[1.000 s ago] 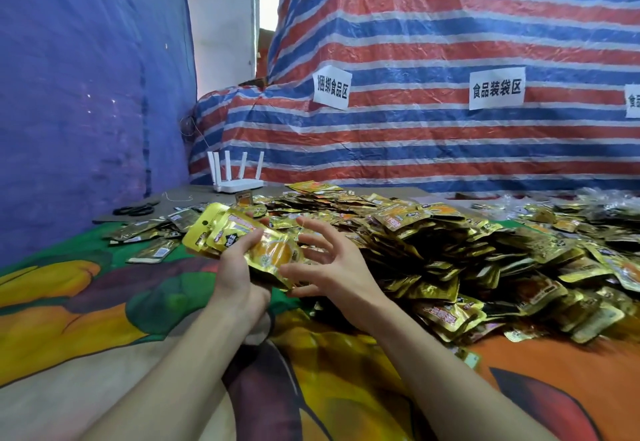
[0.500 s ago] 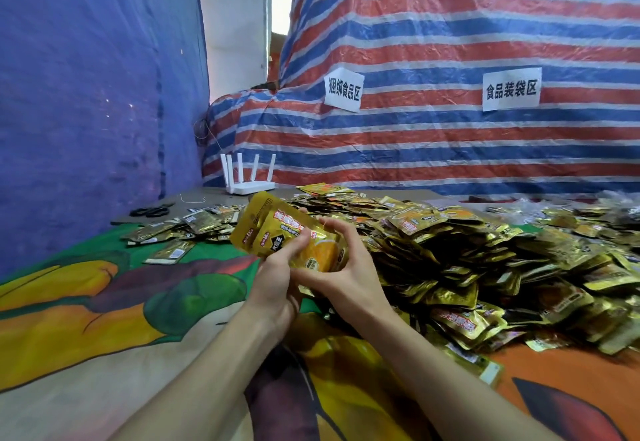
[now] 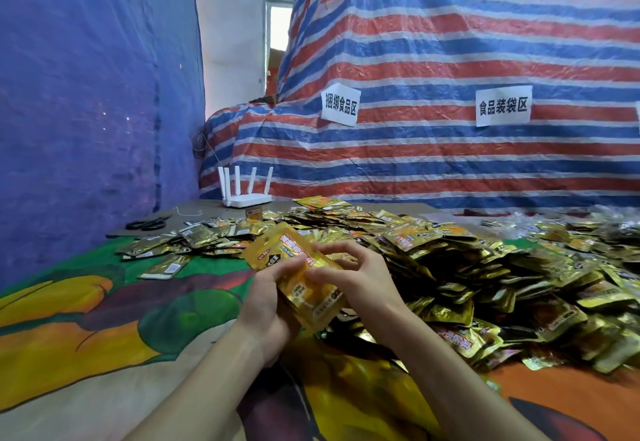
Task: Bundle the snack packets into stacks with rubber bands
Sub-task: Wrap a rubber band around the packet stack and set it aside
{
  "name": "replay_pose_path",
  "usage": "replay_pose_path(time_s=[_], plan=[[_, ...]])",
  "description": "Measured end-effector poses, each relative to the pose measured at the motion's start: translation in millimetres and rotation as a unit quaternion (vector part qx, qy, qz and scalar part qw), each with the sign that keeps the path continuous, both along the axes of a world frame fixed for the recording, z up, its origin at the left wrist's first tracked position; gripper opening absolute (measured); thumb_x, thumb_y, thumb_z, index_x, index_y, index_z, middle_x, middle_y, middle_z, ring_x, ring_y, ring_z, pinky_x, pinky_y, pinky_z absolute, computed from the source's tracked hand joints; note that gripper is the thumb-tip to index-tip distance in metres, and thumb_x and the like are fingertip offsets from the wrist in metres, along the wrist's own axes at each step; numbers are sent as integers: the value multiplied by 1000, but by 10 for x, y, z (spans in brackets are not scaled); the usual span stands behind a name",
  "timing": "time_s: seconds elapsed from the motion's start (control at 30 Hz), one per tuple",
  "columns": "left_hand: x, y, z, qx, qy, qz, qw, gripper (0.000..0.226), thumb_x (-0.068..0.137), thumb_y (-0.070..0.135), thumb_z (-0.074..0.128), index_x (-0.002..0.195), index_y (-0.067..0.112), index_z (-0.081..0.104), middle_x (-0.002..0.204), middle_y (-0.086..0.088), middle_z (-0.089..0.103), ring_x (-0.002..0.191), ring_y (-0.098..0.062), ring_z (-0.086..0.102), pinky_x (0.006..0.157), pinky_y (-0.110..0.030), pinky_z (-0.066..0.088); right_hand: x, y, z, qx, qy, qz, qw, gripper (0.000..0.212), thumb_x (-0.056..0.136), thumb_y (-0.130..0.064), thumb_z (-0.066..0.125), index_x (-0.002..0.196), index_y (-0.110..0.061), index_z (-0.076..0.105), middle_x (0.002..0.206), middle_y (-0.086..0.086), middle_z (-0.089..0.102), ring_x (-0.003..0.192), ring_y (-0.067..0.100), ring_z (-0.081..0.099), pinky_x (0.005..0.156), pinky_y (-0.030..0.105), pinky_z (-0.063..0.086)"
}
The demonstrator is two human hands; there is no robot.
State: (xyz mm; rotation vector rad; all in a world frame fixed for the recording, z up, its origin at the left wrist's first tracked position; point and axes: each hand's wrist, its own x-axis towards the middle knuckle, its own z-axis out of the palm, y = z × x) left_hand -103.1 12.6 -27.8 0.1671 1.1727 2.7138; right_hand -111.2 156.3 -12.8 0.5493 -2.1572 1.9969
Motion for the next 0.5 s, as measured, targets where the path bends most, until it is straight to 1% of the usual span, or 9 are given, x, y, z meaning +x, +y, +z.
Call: replay_pose_path(time_s=[0.03, 0.07, 0.13, 0.17, 0.3, 0.37, 0.4, 0.47, 0.5], plan=[[18, 32, 18, -1, 2, 0, 1000, 34, 79, 23, 67, 107, 5, 76, 111, -18, 73, 88, -32, 73, 85, -45, 58, 15, 21, 41, 13, 6, -6, 1000, 33, 73, -10, 86, 100, -24, 76, 78, -17, 75, 76, -4, 71, 57, 16, 56], [27, 61, 27, 2, 8, 6, 1000, 36, 82, 25, 66, 112, 5, 72, 111, -17, 73, 91, -30, 73, 86, -45, 57, 26, 40, 95, 21, 9, -18, 1000, 33, 73, -9, 86, 100, -26, 77, 81, -11, 77, 78, 1, 73, 61, 20, 59], [24, 77, 30, -11, 19, 48, 999, 38, 89, 34, 61, 117, 9, 67, 106, -10, 74, 90, -25, 72, 77, -39, 58, 37, 69, 242, 35, 16, -60, 997, 32, 73, -9, 85, 99, -26, 78, 95, 3, 76, 86, 18, 75, 74, 37, 64], [8, 62, 22, -19, 16, 72, 997, 40, 91, 39, 59, 118, 10, 65, 104, -9, 72, 89, -24, 69, 74, -37, 57, 25, 96, 330, 49, 23, -89, 995, 31, 74, -10, 84, 100, -25, 77, 100, 5, 73, 88, 22, 74, 76, 40, 63], [-31, -48, -27, -6, -31, 139, 990, 38, 95, 40, 52, 109, 7, 64, 95, -8, 66, 86, -24, 60, 75, -35, 47, -159, 224, 688, 133, 58, -206, 968, 28, 80, -22, 78, 105, -16, 67, 93, -1, 67, 81, 14, 69, 69, 33, 60], [-33, -53, -33, -9, -39, 170, 985, 30, 95, 36, 51, 100, 10, 65, 87, -5, 65, 79, -21, 57, 68, -32, 44, -288, 242, 752, 216, 70, -254, 940, 27, 81, -25, 74, 102, -14, 61, 87, -2, 62, 78, 9, 60, 63, 28, 52], [-38, -45, -40, -12, -42, 184, 982, 27, 94, 33, 51, 96, 11, 65, 85, -3, 64, 77, -20, 56, 66, -32, 43, -348, 230, 745, 269, 62, -266, 924, 25, 81, -22, 72, 100, -12, 60, 87, 2, 63, 78, 12, 60, 63, 30, 51], [-49, -23, -61, -28, -41, 210, 976, 20, 92, 26, 50, 91, 12, 65, 82, -1, 63, 74, -18, 53, 64, -31, 40, -439, 177, 658, 401, 39, -281, 871, 24, 82, -17, 68, 100, -3, 61, 96, 16, 69, 87, 28, 66, 73, 37, 58], [-58, -14, -69, -40, -37, 223, 973, 18, 91, 22, 50, 89, 12, 65, 81, -1, 62, 72, -18, 52, 63, -31, 39, -468, 152, 602, 467, 38, -290, 835, 27, 84, -20, 66, 103, -1, 61, 107, 22, 68, 98, 35, 65, 81, 39, 58]])
